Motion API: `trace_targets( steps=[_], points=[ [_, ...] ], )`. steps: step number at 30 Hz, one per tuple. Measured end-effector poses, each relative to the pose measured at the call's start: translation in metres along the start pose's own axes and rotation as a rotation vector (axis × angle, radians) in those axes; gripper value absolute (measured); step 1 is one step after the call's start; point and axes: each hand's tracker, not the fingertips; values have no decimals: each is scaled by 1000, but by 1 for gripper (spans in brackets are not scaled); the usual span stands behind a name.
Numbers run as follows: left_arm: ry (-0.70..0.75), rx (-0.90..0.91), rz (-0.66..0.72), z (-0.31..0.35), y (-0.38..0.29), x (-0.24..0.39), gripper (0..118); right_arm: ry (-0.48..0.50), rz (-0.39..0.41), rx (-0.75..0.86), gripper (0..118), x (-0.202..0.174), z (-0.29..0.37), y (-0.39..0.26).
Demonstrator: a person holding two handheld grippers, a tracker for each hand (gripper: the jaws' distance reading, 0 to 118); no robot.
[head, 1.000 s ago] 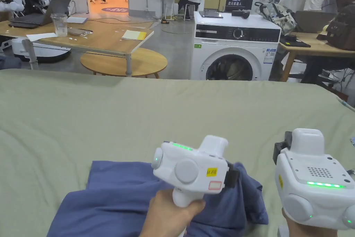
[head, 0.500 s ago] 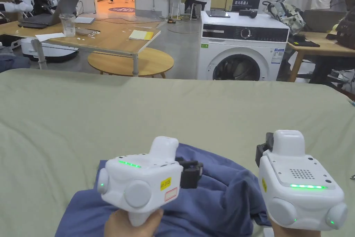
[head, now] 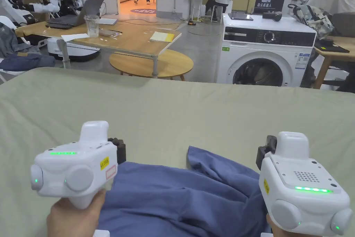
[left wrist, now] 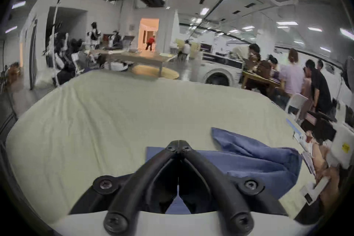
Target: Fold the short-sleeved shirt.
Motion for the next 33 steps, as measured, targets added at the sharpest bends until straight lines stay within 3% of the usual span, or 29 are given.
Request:
trace_targets(
  steps=[9,12,13,15,20,22,24,26,29,33],
  points=[
    [-10,-409,13,-125,41,-47,0,18,35,-54,0,6,-24,3],
    [-25,-506,33,-152,40,-46,49,15,41,-73,0,9,-29,1],
    [-29,-541,45,-163,38,-45,59,14,43,-79,0,11,-30,0],
    [-14,-597,53,-179,30,-44,60,9,44,-88,0,16,-31,-2],
    [79,-733,-18,-223,-10,-42,60,-11,53,-118,0,30,-33,-5],
    [105,-610,-57,-209,-12,-29,60,-15,43,-139,0,37,-36,-6],
    [65,-598,-89,-200,-15,-21,42,-18,32,-160,0,43,-41,-5],
    [55,-586,-132,-196,-14,-18,0,-22,28,-192,0,48,-51,-3],
    [23,-542,-154,-181,-10,-24,0,-2,22,-253,0,57,-71,4],
    [-37,-440,-66,-148,2,-32,0,51,45,-414,0,66,-115,9]
  ],
)
